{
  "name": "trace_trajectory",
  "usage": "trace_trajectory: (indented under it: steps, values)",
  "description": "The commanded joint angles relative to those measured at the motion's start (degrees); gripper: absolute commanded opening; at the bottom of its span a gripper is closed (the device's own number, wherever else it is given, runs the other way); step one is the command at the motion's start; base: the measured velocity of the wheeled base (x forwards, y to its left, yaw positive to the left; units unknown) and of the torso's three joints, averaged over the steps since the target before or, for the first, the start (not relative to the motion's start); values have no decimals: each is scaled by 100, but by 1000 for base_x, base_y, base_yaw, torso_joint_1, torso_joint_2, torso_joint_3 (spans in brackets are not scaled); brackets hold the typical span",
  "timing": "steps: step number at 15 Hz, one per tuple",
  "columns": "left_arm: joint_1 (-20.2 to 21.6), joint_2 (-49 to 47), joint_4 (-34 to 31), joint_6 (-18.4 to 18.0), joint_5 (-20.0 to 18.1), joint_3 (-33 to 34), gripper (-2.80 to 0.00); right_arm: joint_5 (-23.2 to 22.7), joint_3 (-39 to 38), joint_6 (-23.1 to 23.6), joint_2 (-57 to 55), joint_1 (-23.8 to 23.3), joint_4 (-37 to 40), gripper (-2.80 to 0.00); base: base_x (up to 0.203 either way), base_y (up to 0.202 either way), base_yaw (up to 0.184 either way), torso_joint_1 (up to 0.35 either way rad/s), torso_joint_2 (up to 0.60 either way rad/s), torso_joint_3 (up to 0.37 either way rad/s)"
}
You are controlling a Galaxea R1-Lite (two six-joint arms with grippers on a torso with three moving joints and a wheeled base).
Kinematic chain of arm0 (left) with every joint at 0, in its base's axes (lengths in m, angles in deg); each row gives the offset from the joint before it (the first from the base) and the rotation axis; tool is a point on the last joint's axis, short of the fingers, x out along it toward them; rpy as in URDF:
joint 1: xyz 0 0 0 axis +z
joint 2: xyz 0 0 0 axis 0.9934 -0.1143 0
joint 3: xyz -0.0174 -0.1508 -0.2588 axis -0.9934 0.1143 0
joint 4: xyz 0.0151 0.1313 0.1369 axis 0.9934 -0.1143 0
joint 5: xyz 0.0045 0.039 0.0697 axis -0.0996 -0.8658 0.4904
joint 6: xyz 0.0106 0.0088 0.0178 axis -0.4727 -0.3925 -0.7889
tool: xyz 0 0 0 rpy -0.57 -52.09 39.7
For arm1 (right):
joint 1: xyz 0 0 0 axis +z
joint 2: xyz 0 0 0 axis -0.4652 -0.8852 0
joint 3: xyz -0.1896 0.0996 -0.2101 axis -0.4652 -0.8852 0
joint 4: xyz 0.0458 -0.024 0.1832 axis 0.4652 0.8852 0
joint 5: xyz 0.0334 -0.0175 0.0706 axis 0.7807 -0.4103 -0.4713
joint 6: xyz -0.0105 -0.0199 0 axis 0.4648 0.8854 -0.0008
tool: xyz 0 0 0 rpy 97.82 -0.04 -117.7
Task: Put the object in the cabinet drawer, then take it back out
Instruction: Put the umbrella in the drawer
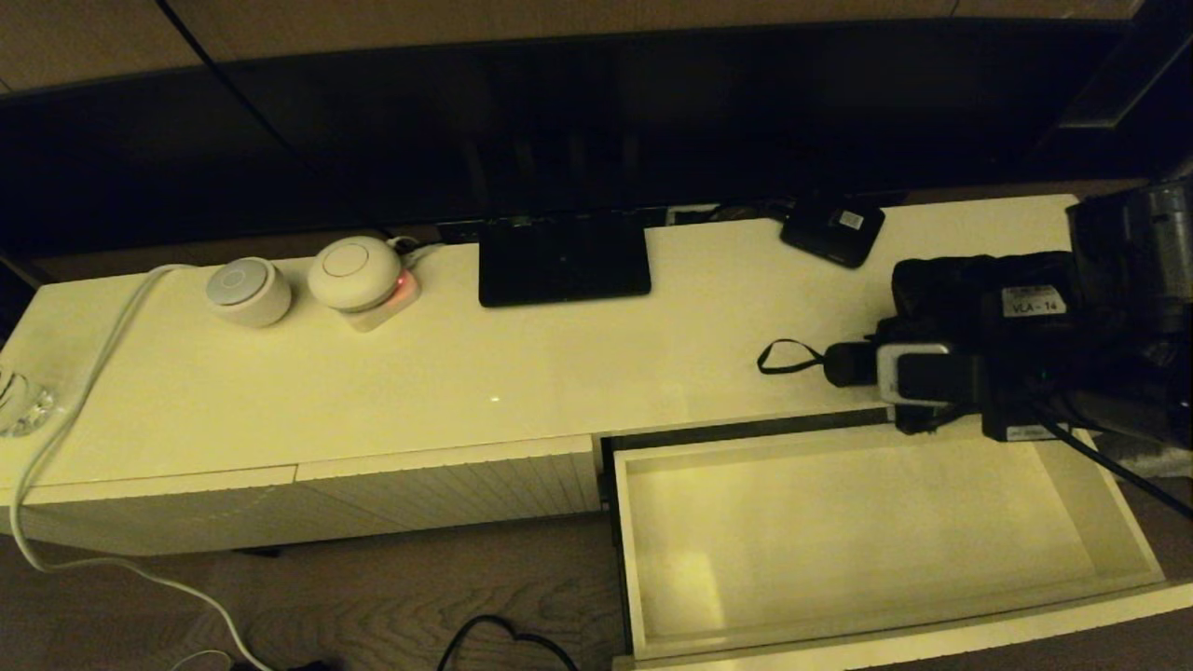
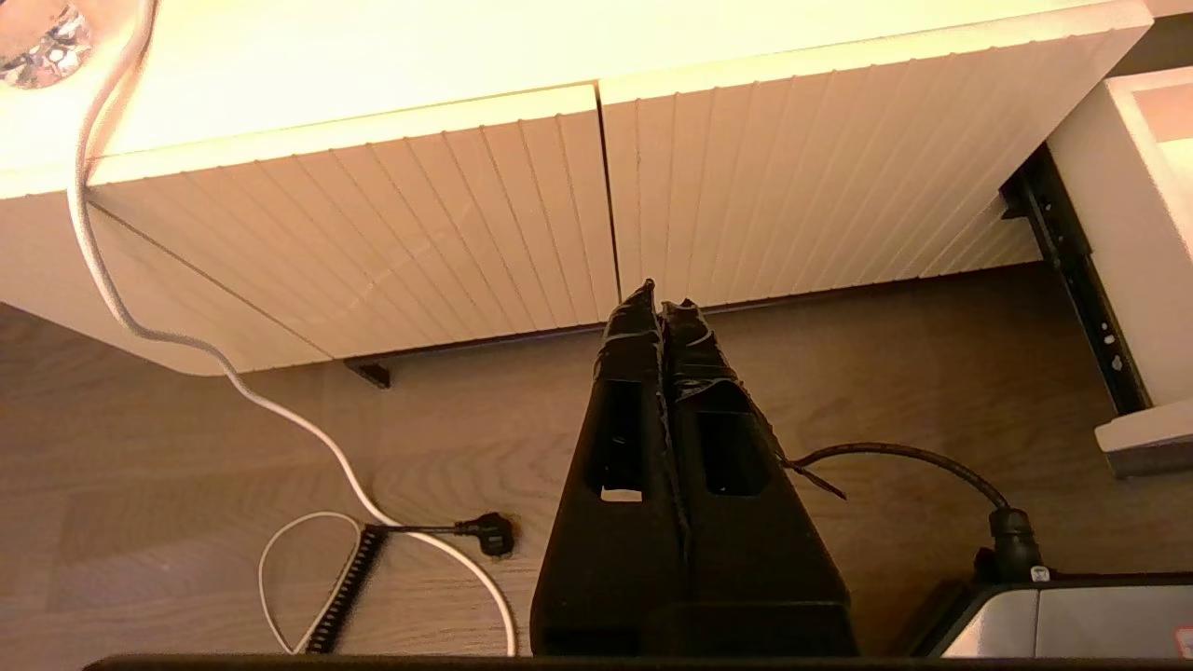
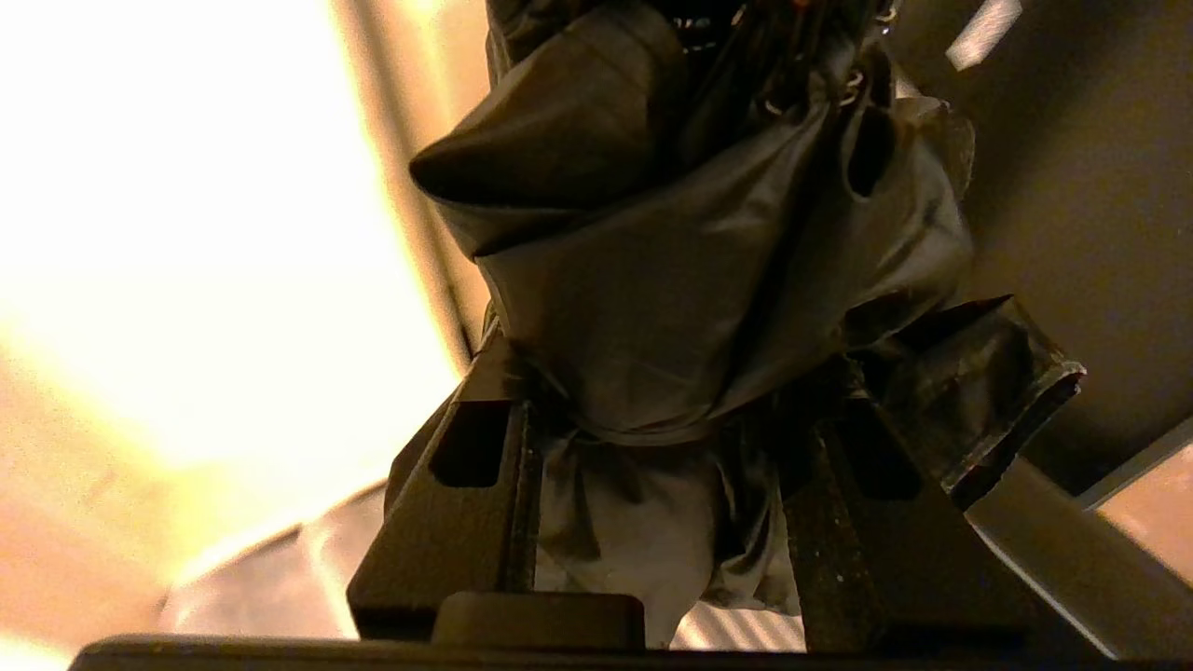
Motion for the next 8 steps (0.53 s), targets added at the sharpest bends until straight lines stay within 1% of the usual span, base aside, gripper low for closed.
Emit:
trace_trajectory:
  steps: [1, 3, 4, 6, 7, 8]
  values:
    - [2, 0, -2, -6, 0, 18, -280, 70, -474, 20, 830, 169, 315, -280, 0, 0, 0, 0, 0, 0]
    - [2, 0, -2, -3, 0, 18, -280, 94, -796, -40, 1178, 194, 450, -280, 0, 0, 0, 0, 0, 0]
    - [2, 0, -2, 1, 0, 18, -280, 97, -868, -131, 1297, 201, 647, -280, 0, 0, 0, 0, 0, 0]
    - [2, 0, -2, 1, 0, 18, -280, 86, -901, -376, 1499, 261, 1285, -280, 0, 0, 0, 0, 0, 0]
    - [2, 0, -2, -8, 0, 18, -280, 77, -919, -619, 1590, 356, 1620, -280, 0, 0, 0, 0, 0, 0]
    - [2, 0, -2, -2, 0, 18, -280, 60, -937, -1009, 1638, 472, 1899, -280, 0, 0, 0, 0, 0, 0]
